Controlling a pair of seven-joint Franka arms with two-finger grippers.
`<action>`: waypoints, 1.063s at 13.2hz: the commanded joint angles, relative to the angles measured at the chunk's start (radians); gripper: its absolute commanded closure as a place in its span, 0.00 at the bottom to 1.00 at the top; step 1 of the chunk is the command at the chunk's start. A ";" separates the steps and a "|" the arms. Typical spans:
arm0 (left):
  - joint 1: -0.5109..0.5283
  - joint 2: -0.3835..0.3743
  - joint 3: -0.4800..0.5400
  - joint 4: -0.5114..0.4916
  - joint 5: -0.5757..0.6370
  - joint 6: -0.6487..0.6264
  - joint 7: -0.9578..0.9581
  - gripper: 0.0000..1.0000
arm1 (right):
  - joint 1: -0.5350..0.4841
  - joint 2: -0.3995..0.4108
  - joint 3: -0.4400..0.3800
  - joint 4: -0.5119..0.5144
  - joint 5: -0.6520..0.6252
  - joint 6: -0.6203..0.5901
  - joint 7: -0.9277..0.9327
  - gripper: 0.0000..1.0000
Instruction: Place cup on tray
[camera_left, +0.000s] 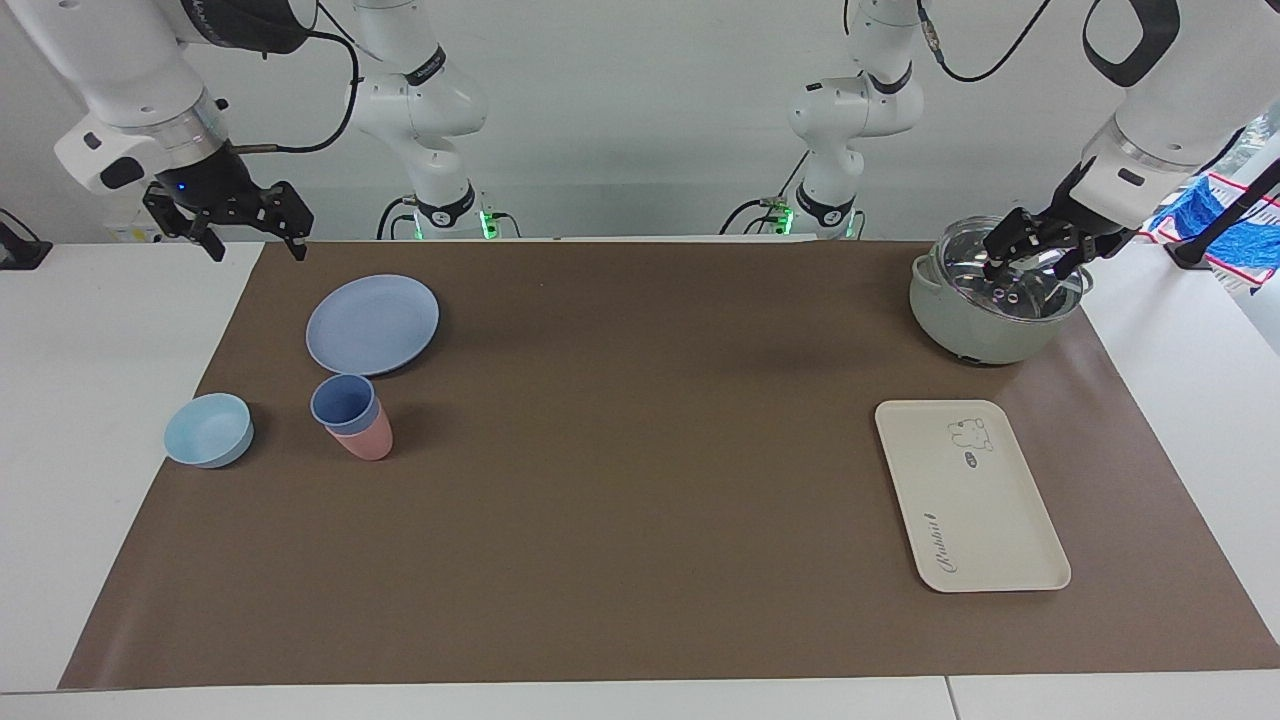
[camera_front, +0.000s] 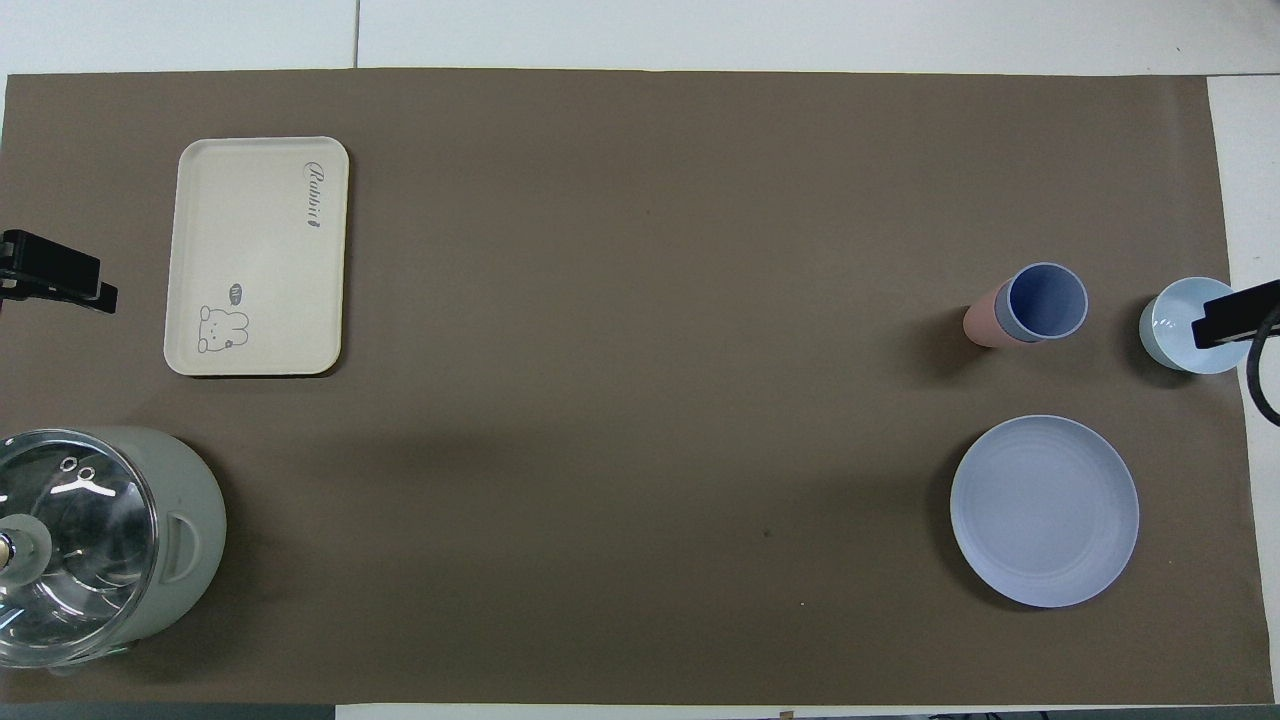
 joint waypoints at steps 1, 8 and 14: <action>-0.001 -0.010 -0.001 -0.015 0.016 0.014 -0.006 0.00 | -0.007 -0.007 0.014 -0.015 0.020 0.002 0.008 0.00; -0.001 -0.010 -0.001 -0.015 0.016 0.014 -0.006 0.00 | -0.012 0.024 0.011 -0.009 0.041 0.102 0.005 0.00; -0.001 -0.010 -0.001 -0.015 0.016 0.014 -0.006 0.00 | -0.047 0.338 0.006 0.248 0.161 0.068 0.125 0.00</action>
